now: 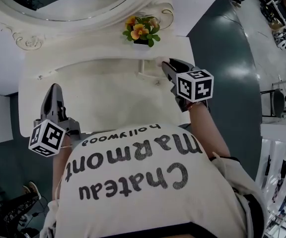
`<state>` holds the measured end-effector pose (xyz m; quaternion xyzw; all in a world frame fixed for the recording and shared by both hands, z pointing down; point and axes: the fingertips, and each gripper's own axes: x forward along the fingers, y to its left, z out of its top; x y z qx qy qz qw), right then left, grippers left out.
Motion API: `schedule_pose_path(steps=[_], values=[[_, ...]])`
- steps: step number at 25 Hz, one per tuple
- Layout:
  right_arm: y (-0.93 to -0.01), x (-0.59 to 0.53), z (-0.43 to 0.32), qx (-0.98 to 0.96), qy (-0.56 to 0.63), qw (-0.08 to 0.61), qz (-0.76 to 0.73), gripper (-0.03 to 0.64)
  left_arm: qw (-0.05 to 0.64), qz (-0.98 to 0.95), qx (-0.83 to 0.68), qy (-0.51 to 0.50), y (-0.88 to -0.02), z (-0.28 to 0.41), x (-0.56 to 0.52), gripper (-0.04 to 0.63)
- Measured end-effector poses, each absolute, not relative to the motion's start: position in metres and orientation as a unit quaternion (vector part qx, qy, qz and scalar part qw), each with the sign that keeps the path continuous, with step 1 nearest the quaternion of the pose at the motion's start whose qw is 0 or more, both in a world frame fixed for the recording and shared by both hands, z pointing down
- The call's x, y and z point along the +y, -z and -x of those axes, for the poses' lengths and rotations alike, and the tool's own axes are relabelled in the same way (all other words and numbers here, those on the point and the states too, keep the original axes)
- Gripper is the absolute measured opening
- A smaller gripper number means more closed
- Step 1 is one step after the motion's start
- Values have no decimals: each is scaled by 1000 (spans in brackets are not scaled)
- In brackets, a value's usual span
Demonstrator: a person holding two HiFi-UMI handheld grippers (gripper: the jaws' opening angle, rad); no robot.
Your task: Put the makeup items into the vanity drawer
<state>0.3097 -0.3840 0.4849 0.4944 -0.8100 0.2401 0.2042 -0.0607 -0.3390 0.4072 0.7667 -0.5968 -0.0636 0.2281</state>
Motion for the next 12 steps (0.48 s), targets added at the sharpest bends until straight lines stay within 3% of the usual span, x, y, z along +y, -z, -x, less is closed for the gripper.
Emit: schedule_pose_path(steps=[12], values=[[-522,-383,-314,-801,-250,276,-468,132,240,-730,-637,66,-425,93,-317,9]])
